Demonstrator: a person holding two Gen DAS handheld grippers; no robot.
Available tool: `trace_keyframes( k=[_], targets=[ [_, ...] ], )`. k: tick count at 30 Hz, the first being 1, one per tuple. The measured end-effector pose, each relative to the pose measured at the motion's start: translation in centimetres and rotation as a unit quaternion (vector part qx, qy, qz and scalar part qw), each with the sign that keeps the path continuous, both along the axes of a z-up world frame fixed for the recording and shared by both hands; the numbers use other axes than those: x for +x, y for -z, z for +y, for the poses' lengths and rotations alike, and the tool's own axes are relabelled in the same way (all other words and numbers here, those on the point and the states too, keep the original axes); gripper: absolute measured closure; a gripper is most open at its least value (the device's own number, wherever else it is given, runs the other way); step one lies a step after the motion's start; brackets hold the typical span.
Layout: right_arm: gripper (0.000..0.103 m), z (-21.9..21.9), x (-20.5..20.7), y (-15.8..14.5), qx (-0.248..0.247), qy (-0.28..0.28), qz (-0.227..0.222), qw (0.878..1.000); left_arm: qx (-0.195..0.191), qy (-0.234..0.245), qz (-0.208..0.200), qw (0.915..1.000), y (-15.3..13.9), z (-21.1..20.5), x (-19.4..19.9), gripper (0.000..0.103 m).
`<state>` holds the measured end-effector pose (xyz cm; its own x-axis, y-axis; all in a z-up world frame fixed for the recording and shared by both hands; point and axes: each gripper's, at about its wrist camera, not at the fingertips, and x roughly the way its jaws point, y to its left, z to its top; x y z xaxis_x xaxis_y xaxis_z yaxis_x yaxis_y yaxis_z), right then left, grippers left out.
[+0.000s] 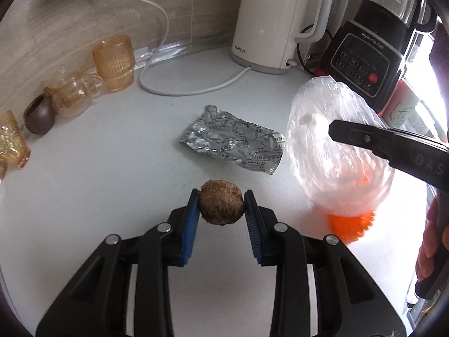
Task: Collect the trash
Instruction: 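Carry the nut and the clear plastic bag over the green basket with both grippers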
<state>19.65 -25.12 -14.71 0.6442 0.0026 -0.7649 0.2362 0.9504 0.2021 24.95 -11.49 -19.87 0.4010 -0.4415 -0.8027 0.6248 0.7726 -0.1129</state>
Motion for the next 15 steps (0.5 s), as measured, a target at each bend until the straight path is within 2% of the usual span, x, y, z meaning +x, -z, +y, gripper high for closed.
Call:
trace_keyframes(
  k=[6, 15],
  targets=[
    [0.091, 0.7, -1.4, -2.2, -0.011, 0.001, -0.019, 1.000, -0.010, -0.005, -0.010, 0.9999, -1.9, 1.4, -2.3, 0.071],
    [0.091, 2.8, -5.9, -6.0, -0.029, -0.012, -0.047, 0.998, -0.027, -0.029, -0.013, 0.9991, -4.5, 4.1, -6.2, 0.071]
  ],
)
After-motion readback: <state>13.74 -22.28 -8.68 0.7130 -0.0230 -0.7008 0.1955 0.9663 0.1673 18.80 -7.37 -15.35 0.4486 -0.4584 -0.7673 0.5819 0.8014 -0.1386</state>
